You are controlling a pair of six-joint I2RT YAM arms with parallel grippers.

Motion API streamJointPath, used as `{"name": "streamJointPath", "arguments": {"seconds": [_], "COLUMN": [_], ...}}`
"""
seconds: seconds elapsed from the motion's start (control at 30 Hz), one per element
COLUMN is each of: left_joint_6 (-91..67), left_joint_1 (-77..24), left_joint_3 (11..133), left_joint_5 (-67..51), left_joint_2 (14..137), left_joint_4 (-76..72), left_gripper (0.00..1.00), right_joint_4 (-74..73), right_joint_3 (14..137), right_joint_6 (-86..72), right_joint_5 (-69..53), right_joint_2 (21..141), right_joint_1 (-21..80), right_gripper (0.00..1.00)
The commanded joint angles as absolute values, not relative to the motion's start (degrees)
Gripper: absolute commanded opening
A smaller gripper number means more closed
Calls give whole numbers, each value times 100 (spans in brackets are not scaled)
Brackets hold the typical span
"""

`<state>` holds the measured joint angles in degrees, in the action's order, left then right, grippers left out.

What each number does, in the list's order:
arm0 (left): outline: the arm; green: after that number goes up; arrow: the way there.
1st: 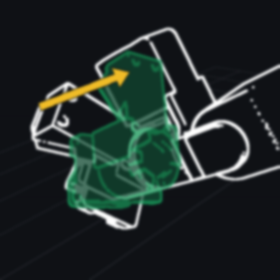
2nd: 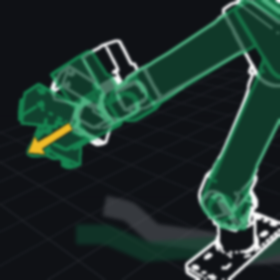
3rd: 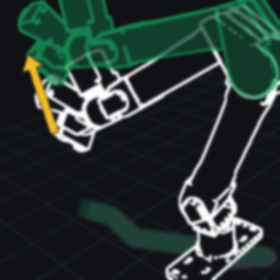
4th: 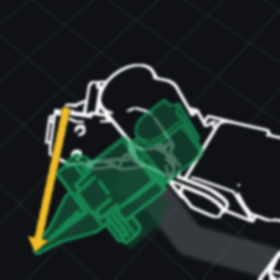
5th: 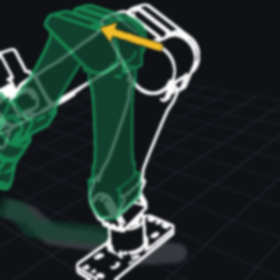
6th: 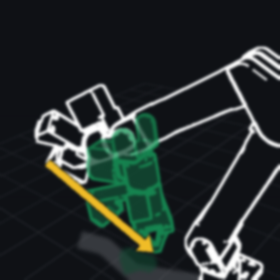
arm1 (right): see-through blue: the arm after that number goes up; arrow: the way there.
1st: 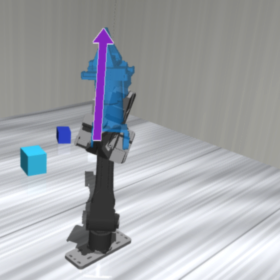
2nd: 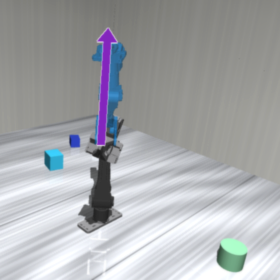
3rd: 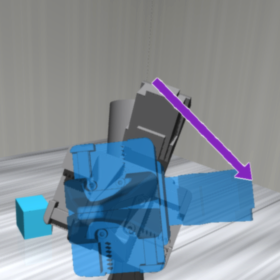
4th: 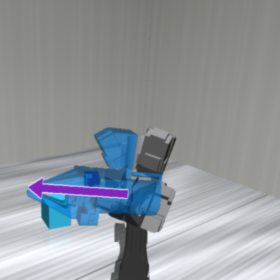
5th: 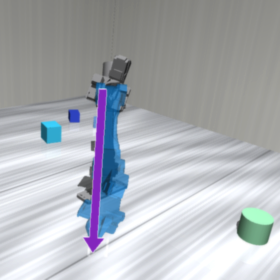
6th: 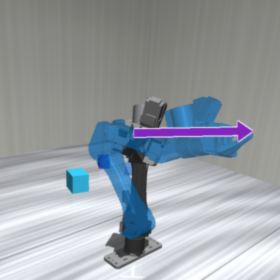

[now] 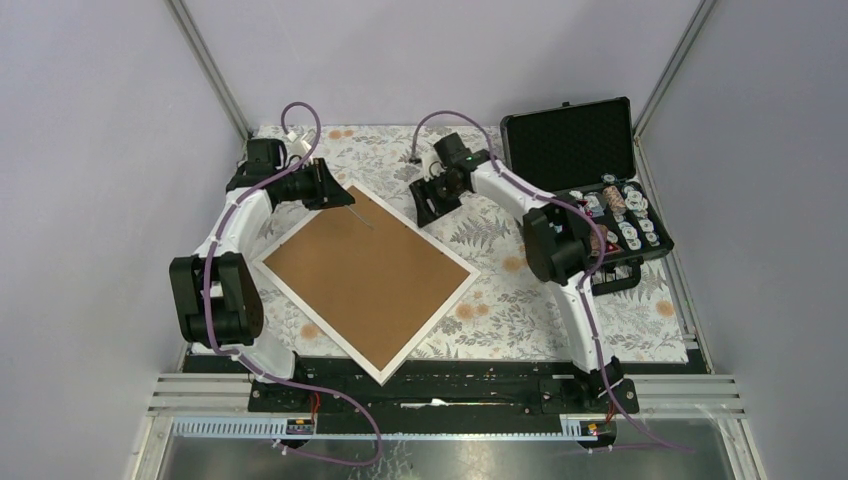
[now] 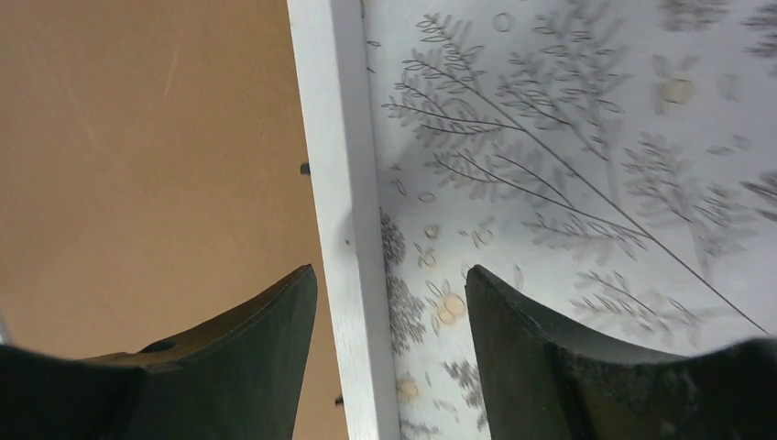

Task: Take the photo out of the frame
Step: Adjust the photo frame at the center of the board.

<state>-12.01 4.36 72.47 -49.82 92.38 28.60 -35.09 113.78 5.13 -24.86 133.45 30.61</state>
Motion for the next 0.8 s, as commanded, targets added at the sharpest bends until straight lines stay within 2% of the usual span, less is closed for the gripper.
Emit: {"name": "streamJointPath", "arguments": {"seconds": [0.0, 0.07, 0.17, 0.37, 0.57, 0.77], "left_joint_6": [-1169, -1169, -1176, -1195, -1180, -1149], "left_joint_1": [568, 595, 631, 654, 665, 663], "left_joint_3": [7146, 7112, 7106, 7106, 7227, 7354], "left_joint_5": [-5022, -5036, -5053, -5078, -5093, -5098], "left_joint_2": [8892, 8871, 8868, 8936, 9055, 9223], "left_joint_4": [2648, 2638, 2638, 2593, 2598, 2680], "left_gripper": [0, 0, 0, 0, 0, 0], "right_joint_4": [-3885, -3885, -3911, -4059, -4028, -3923], "right_joint_3": [11845, 11939, 12081, 12270, 11722, 10931], "right_joint_6": [673, 690, 693, 433, 40, -497], "right_joint_5": [-2427, -2348, -2001, -1255, -849, -901], "right_joint_2": [13727, 13883, 14100, 14438, 14348, 13869], "right_joint_1": [3438, 3507, 3559, 3522, 2967, 2273], "right_gripper": [67, 66, 59, 32, 12, 8]}}
